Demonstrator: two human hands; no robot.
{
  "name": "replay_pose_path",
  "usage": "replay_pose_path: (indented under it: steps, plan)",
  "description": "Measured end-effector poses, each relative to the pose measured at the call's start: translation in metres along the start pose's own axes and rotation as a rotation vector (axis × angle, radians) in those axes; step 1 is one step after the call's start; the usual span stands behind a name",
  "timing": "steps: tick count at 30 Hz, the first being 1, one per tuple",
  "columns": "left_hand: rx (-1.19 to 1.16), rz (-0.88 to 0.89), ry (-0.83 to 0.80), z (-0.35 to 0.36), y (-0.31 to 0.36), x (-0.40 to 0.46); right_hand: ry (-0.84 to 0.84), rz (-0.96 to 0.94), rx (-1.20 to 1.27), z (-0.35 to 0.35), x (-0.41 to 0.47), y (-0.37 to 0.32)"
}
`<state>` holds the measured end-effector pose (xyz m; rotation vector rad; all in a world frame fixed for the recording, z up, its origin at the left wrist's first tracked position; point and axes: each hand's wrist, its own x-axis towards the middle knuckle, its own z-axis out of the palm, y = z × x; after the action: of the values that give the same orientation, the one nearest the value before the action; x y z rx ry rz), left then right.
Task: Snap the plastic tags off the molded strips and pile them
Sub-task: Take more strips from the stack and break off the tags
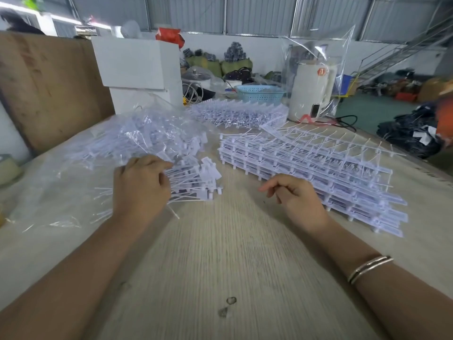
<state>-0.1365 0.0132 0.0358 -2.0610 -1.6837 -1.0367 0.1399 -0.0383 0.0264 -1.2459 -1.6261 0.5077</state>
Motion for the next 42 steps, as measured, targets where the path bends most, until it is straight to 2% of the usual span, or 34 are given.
replay_pose_path:
  steps: [4, 7, 10, 13, 16, 18, 20, 23, 25, 28, 31, 34, 37, 40, 42]
  plan:
    - [-0.191, 0.269, 0.039, -0.012, 0.032, -0.007, -0.015, -0.033, -0.088, 0.003, -0.002, -0.002]
    - [-0.257, 0.567, -0.105, -0.011, 0.06, -0.022, -0.002, -0.124, -0.28, 0.008, -0.001, -0.007]
    - [-0.269, 0.744, -0.276, 0.004, 0.075, -0.039, 0.036, -0.155, -0.449, -0.001, 0.019, -0.013]
    - [-0.32, 0.687, -0.357, 0.014, 0.076, -0.044, 0.029, -0.095, -0.723, -0.021, 0.054, -0.014]
    - [-0.321, 0.626, -0.356, 0.017, 0.072, -0.041, -0.076, 0.11, -1.099, -0.04, 0.08, -0.008]
    - [-0.309, 0.633, -0.368, 0.017, 0.071, -0.041, -0.157, 0.244, -1.179, -0.046, 0.089, -0.003]
    - [-0.325, 0.627, -0.397, 0.016, 0.073, -0.04, -0.16, 0.283, -1.158, -0.048, 0.091, 0.0]
    - [-0.435, 0.525, -0.505, 0.018, 0.078, -0.033, 0.031, 0.106, -1.064, -0.054, 0.092, -0.001]
    - [-0.569, 0.384, -0.608, 0.017, 0.085, -0.025, 0.169, -0.031, -0.965, -0.063, 0.093, -0.009]
    - [-0.851, 0.084, -0.707, 0.011, 0.104, -0.007, 0.306, -0.169, -0.871, -0.073, 0.095, -0.028]
    - [-1.3, -0.283, -0.789, 0.007, 0.128, 0.011, 0.322, -0.269, -0.824, -0.074, 0.089, -0.051]
    - [-1.663, -0.59, -0.805, -0.001, 0.145, 0.024, 0.243, -0.318, -0.817, -0.065, 0.065, -0.075]
    - [-1.841, -0.771, -0.698, -0.007, 0.149, 0.035, 0.111, -0.292, -0.868, -0.051, 0.028, -0.092]
    - [-1.853, -0.848, -0.575, -0.014, 0.144, 0.044, -0.234, -0.143, -0.763, -0.034, -0.011, -0.106]
    - [-1.74, -0.784, -0.629, -0.019, 0.137, 0.046, -0.557, 0.011, -0.646, -0.028, -0.033, -0.117]
